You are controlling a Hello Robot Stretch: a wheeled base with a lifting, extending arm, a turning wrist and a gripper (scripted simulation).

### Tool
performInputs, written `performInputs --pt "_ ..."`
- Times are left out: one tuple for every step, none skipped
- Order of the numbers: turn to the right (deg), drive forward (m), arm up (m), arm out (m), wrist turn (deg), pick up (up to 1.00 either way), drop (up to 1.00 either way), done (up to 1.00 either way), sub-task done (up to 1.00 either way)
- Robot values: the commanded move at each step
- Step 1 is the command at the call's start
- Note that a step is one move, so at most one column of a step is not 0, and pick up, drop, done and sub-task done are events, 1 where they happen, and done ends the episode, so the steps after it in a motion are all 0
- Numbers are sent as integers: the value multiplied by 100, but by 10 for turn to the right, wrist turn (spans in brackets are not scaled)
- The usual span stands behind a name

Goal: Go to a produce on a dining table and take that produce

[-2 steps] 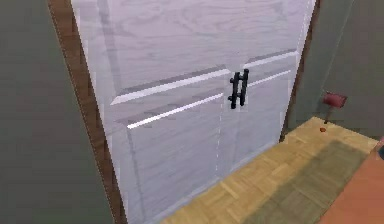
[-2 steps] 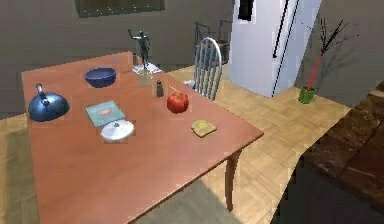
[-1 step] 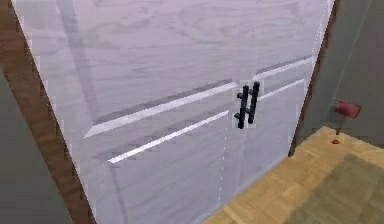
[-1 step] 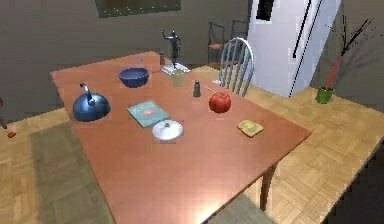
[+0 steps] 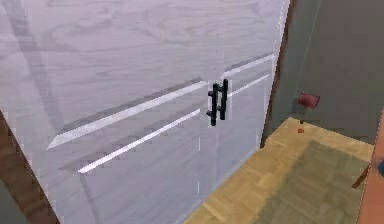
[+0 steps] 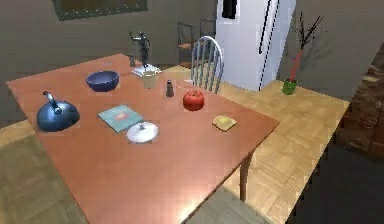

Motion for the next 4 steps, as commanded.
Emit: performInputs --pt "0 20 0 0 0 0 0 0 0" --pt "420 0 0 0 0 0 0 0 0" --pt "0 100 0 0 0 0 0 0 0" --pt "0 90 0 0 0 0 0 0 0"
